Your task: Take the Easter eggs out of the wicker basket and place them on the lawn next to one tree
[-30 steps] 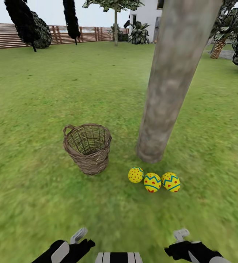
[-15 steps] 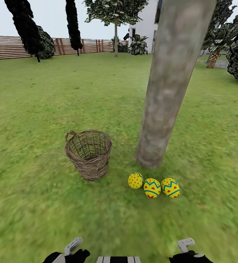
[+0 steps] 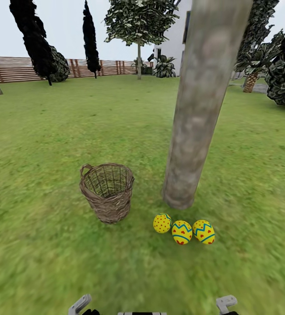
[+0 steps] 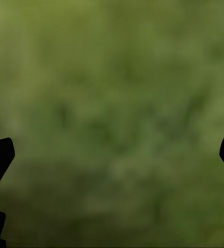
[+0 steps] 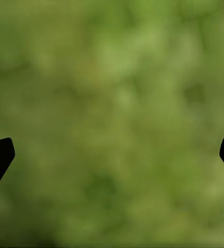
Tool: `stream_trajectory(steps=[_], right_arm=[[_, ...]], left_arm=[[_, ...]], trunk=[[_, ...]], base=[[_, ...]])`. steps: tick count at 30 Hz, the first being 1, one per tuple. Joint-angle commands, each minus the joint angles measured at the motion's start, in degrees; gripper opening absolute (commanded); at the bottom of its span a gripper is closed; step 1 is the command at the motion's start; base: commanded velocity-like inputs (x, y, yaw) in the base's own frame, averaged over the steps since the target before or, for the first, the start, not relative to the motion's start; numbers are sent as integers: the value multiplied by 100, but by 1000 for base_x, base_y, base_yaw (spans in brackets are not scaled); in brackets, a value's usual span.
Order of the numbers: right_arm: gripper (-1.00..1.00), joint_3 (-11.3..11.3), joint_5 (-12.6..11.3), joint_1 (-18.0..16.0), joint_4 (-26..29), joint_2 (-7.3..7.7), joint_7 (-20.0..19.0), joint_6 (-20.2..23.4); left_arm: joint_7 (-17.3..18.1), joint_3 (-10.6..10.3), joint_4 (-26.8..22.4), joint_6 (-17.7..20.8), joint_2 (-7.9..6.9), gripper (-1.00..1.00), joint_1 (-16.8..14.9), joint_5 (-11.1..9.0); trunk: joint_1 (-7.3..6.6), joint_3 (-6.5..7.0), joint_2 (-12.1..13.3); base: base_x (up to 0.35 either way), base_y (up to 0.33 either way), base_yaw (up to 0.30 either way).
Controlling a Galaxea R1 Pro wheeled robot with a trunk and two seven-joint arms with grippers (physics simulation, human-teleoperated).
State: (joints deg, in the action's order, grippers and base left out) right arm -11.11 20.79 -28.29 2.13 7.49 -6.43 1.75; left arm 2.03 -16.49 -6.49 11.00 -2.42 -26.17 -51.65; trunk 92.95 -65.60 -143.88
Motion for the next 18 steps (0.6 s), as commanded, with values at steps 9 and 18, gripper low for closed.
stream_trajectory(steps=[9, 18], right_arm=[[100, -49, 80, 92, -211, -2, -17, 11], [100, -49, 70, 234, -221, -2, -17, 14]], left_arm=[[8, -55, 4, -96, -4, 100, 114, -48], [8, -56, 11, -98, -12, 100, 189, -47]], trunk=[[-24, 196, 11], [-47, 395, 23]], base=[[0, 0, 0], [0, 0, 0]])
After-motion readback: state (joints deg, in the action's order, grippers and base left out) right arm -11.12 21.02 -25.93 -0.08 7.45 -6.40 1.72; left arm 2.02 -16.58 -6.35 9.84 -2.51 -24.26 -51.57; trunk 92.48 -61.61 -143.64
